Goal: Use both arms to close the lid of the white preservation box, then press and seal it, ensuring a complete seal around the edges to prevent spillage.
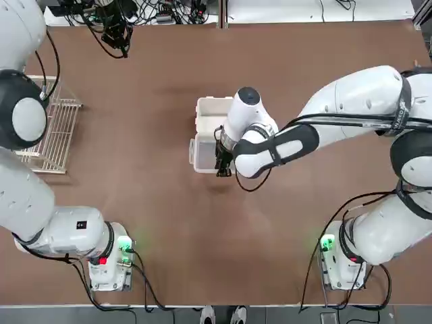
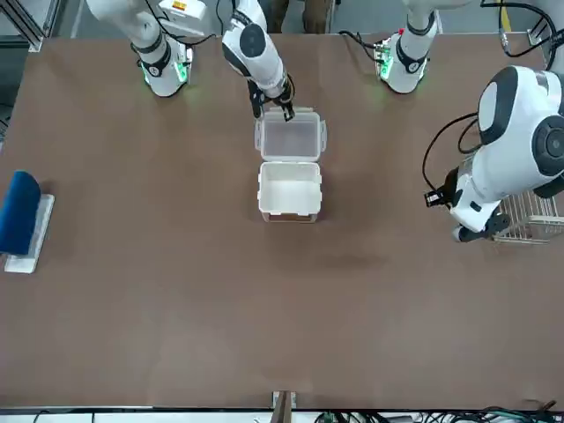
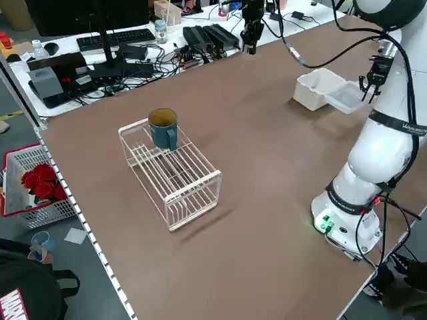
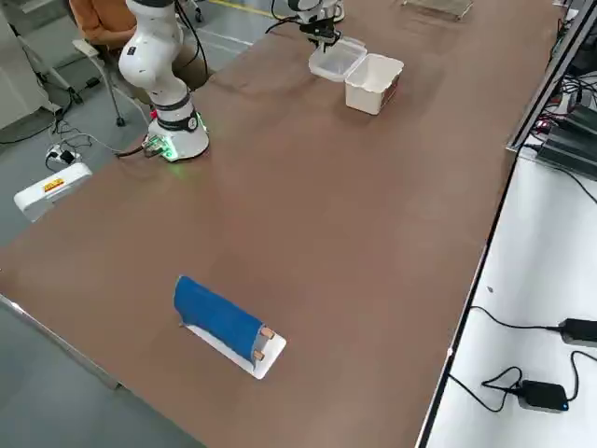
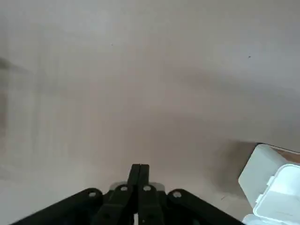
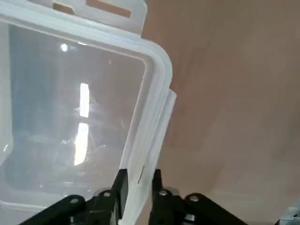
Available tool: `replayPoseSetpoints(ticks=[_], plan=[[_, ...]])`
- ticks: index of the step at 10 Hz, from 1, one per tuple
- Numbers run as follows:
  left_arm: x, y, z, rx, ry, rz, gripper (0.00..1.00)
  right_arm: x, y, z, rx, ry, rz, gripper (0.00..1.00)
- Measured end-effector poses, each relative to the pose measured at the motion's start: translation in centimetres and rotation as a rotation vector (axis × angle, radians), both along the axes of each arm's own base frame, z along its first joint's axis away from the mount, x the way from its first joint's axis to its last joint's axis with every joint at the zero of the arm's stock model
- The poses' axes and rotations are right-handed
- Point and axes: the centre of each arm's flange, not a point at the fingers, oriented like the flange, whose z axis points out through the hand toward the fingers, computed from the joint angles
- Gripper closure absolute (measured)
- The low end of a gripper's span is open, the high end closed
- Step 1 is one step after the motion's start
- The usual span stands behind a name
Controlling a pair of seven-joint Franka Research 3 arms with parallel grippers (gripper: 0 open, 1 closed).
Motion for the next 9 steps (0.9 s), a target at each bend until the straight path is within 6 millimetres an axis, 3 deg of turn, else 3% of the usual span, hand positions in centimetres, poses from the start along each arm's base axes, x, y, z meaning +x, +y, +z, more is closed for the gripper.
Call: replayPoseSetpoints(ticks=[6,9], plan=[[0.0,0.5,0.1,-0.018,0.005,0.017,0.99,0.8,0.0,0.5,-0.013,0.025,-0.035,0.88],[0.0,0.0,0.2,-0.075,0.012,0.037,0.99,2.0,0.4,2.1,-0.036,0.062,-0.043,0.88]])
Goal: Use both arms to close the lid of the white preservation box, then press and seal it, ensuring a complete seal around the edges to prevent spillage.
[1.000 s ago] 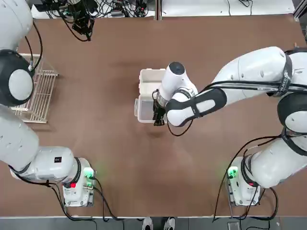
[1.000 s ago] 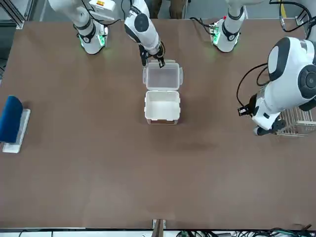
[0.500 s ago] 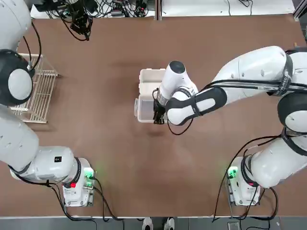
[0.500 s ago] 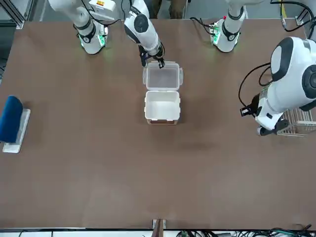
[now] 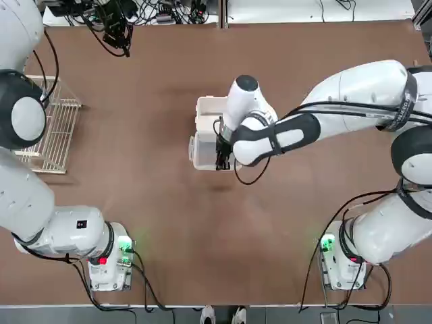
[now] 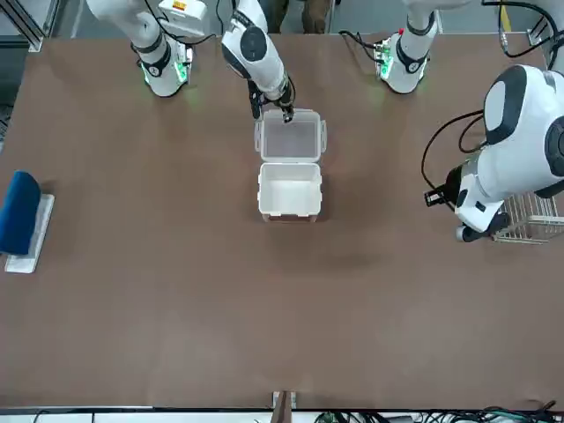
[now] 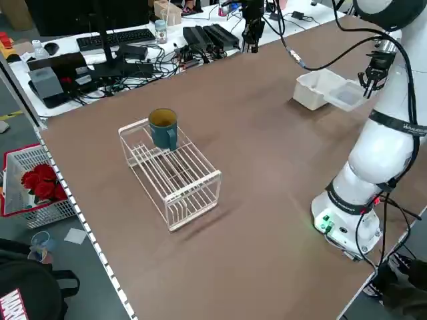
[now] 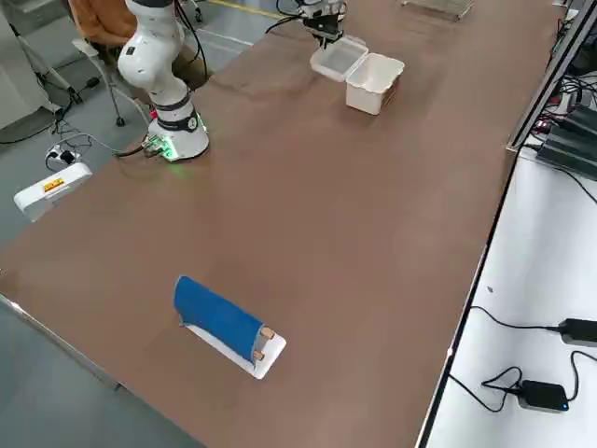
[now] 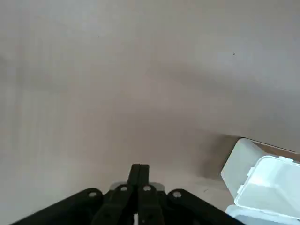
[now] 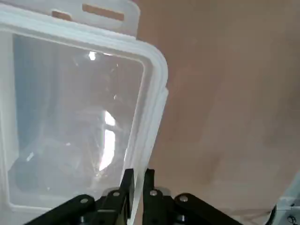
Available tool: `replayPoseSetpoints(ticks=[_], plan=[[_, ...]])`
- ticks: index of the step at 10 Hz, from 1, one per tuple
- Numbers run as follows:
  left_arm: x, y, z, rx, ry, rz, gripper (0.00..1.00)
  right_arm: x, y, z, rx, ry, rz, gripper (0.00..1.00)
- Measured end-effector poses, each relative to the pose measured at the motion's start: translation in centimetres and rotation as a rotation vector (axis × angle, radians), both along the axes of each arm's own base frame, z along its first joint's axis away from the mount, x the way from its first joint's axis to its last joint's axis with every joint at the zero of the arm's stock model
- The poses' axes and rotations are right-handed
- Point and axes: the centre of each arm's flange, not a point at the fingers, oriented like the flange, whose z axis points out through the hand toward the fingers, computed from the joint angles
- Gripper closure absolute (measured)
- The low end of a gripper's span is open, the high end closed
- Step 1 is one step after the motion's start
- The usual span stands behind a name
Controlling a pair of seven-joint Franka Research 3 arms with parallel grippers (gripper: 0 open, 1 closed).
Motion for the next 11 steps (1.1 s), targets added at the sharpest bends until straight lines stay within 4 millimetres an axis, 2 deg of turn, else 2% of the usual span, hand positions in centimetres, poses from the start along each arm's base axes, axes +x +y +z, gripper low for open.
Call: replayPoseSetpoints(ticks=[5,7,9,10,11], plan=[[0.0,0.1,0.0,0.000,0.000,0.003,0.99,1.7,0.3,2.5,-0.011,0.038,-0.018,0.88],[0.1,0.1,-0.5,0.000,0.008,0.003,0.99,3.7,0.3,5.5,-0.014,0.066,-0.030,0.89],[0.1,0.1,-1.0,0.000,0.017,0.005,0.99,7.3,-0.3,10.0,0.020,0.034,-0.076,0.91],[0.1,0.1,-1.2,0.002,0.022,0.011,0.99,10.3,-1.5,12.0,0.052,-0.019,-0.124,0.93],[0.2,0.1,-1.3,0.004,0.025,0.024,0.99,13.5,-2.9,12.2,0.086,-0.062,-0.171,0.93]])
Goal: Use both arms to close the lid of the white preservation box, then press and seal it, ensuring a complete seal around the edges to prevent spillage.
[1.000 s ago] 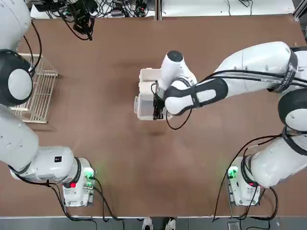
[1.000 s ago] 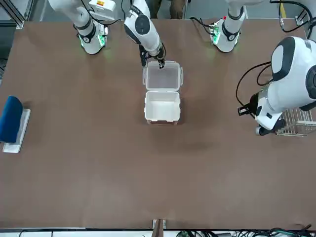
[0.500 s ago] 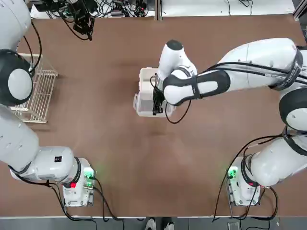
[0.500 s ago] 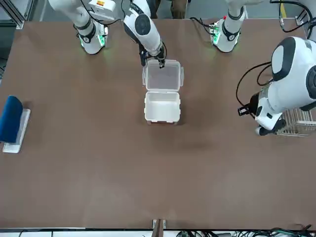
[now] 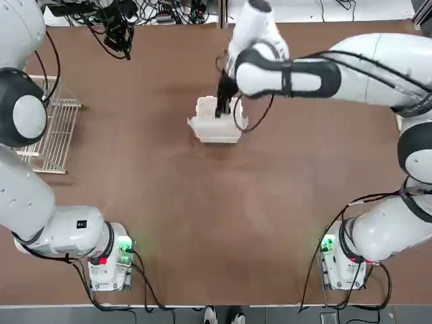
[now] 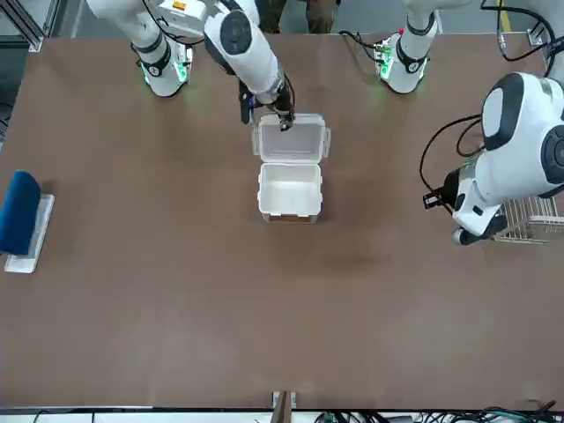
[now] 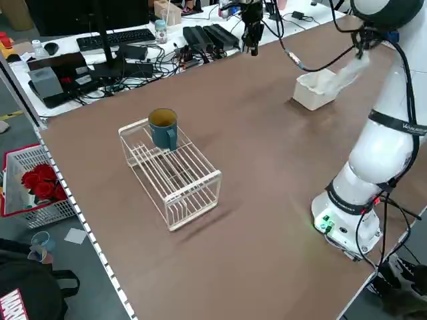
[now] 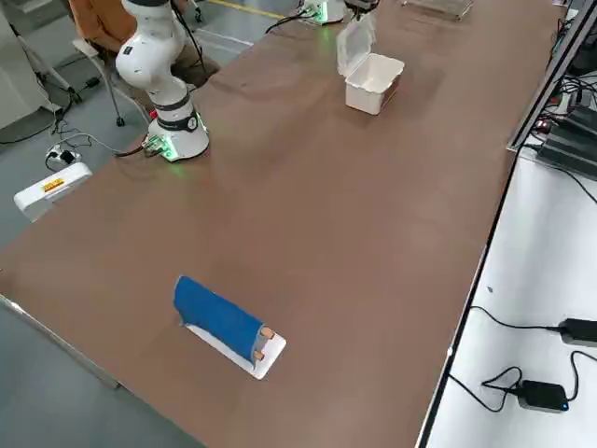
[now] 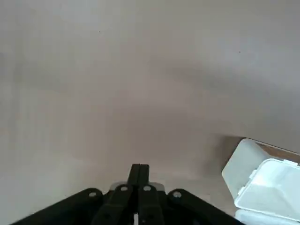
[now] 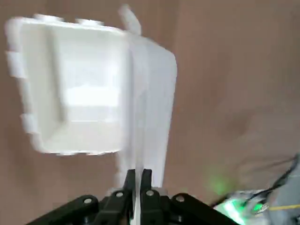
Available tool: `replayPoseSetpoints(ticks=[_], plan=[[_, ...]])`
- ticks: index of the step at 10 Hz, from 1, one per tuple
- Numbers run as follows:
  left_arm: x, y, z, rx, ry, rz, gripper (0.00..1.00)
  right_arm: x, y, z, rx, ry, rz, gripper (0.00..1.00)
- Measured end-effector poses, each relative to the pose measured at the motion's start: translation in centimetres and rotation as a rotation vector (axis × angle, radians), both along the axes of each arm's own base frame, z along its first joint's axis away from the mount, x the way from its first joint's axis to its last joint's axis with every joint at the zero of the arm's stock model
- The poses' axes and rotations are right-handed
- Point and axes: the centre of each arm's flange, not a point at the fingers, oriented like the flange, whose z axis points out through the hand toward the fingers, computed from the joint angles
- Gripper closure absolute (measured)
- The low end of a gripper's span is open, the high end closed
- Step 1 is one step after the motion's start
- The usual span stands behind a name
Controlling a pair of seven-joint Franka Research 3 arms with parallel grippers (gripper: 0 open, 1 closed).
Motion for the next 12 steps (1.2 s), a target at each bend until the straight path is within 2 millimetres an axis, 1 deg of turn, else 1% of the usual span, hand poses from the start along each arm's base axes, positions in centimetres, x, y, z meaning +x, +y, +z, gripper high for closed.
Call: replayPoseSetpoints(ticks=[1,2,4,5,6,7,8,9,12], plan=[[0.0,0.0,0.0,0.001,0.001,0.004,0.99,2.4,-0.8,-0.6,0.023,-0.019,-0.028,0.93],[0.0,-0.1,0.0,0.001,0.001,0.003,0.99,3.9,-1.0,-1.4,0.032,-0.023,-0.041,0.93],[-0.1,-0.4,-0.1,0.001,0.003,-0.001,0.99,5.5,-1.2,-2.4,0.038,-0.017,-0.056,0.93],[0.0,-0.5,-0.3,0.001,0.006,-0.001,0.99,5.9,-1.3,-2.7,0.037,-0.015,-0.059,0.92],[0.0,-0.5,-0.5,0.001,0.008,-0.001,0.99,5.9,-1.4,-3.3,0.022,-0.002,-0.053,0.88],[0.2,-0.5,-0.8,0.000,0.007,0.001,0.99,6.0,-1.6,-3.3,0.023,-0.001,-0.057,0.81],[0.4,-0.5,-1.2,-0.001,0.001,0.010,0.99,6.2,-1.6,-3.2,0.025,-0.004,-0.060,0.67],[0.6,-0.7,-1.5,0.000,-0.002,0.023,0.99,6.3,-1.6,-3.1,0.026,-0.004,-0.061,0.60],[0.8,-1.1,-2.4,0.001,0.007,0.031,0.99,7.0,-2.3,-3.4,0.022,0.004,-0.073,0.60]])
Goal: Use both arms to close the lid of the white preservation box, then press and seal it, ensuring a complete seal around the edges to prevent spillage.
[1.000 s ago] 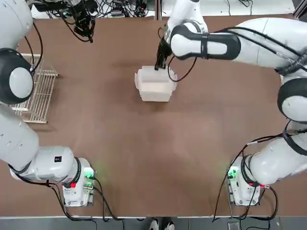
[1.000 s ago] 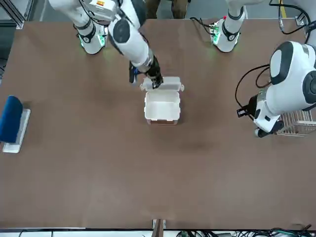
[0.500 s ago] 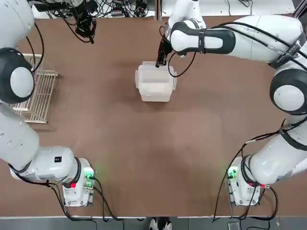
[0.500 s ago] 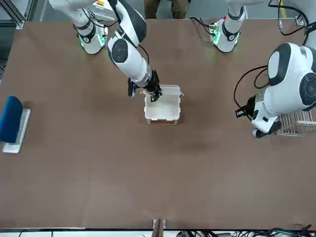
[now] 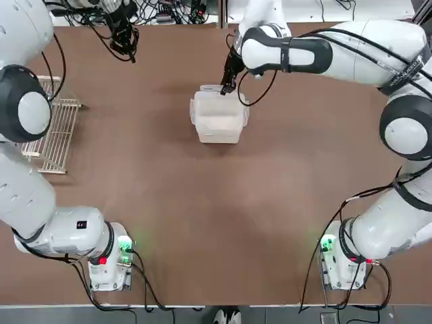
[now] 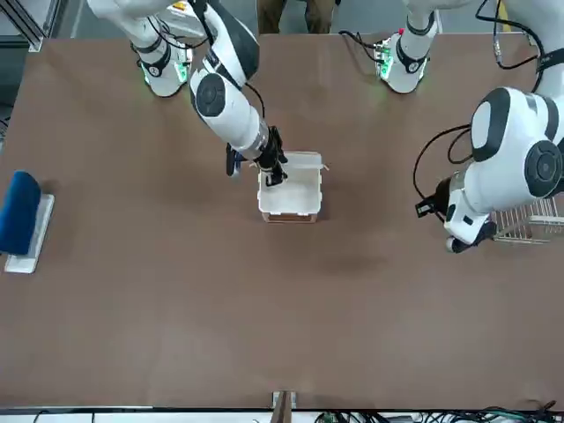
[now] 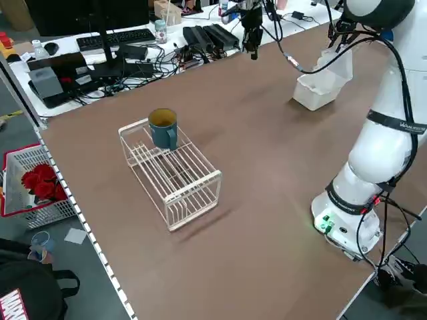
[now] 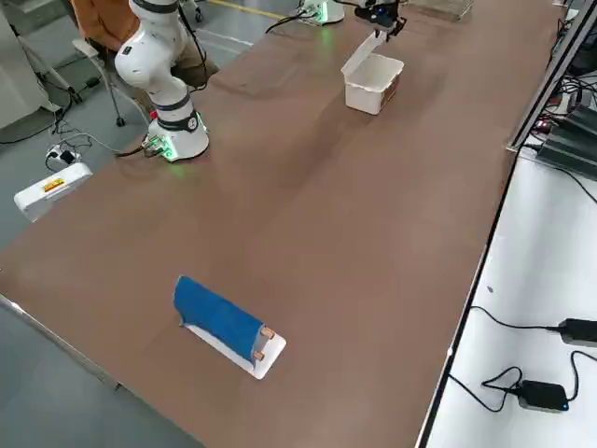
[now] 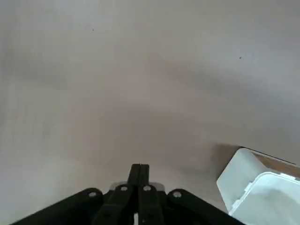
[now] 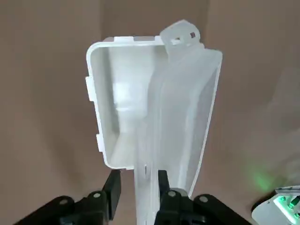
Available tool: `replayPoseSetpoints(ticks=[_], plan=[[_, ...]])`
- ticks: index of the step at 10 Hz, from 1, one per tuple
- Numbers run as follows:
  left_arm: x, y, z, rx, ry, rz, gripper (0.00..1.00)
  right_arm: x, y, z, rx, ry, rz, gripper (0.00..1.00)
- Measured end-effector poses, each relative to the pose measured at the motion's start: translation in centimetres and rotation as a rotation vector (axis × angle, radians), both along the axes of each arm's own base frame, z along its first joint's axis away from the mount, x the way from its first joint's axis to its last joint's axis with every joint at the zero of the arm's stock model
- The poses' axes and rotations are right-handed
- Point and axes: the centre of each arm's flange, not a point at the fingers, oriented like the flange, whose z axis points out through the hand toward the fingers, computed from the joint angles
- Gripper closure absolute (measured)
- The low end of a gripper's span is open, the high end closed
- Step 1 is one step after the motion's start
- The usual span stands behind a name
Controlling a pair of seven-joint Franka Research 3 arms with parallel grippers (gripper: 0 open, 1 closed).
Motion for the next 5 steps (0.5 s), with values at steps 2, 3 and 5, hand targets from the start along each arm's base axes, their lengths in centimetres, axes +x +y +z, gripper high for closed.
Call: replayPoseSetpoints(ticks=[2,3,5], plan=[[0.1,0.3,-0.3,0.000,0.002,0.006,0.99,0.8,-0.5,-0.1,0.001,0.003,-0.012,0.60],[0.2,0.4,-0.3,0.000,0.002,0.007,0.99,1.5,-1.0,0.1,0.006,-0.001,-0.026,0.60],[0.2,0.4,-0.3,0.000,0.002,0.007,0.99,3.6,-2.6,1.1,0.018,-0.017,-0.059,0.58]])
